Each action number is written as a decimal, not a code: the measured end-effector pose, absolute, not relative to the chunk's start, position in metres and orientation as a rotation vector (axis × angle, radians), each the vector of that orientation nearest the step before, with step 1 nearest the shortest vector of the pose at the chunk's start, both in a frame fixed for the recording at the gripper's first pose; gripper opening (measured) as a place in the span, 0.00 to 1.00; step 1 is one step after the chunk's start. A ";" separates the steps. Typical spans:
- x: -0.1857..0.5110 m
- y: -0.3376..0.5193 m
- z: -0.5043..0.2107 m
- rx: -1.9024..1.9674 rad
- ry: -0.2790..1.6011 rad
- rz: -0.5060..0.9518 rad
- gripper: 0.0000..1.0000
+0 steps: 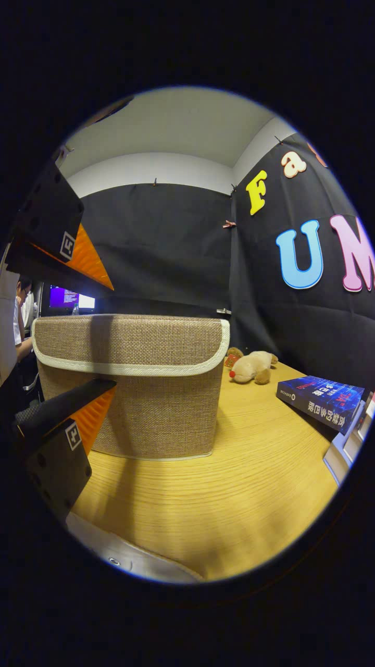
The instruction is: Open the storage box then place both shoes into the box .Put the left shoe in first, then the right shoe, with the right side of both shoes facing outward in a uniform manner.
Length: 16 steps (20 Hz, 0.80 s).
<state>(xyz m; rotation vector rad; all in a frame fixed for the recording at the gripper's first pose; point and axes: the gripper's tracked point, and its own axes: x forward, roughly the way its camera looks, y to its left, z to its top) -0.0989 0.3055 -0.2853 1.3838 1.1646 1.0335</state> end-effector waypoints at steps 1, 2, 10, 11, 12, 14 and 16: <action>-0.098 0.306 -0.287 1.403 1.164 1.039 0.96; -0.098 0.308 -0.291 1.407 1.173 1.039 0.85; -0.100 0.293 -0.277 1.477 1.138 1.073 0.05; -0.097 0.291 -0.268 1.494 1.129 1.069 0.05; -0.093 0.291 -0.260 1.497 1.111 1.058 0.05; -0.092 0.292 -0.242 1.479 1.073 1.061 0.05; -0.086 0.295 -0.213 1.469 1.022 1.073 0.05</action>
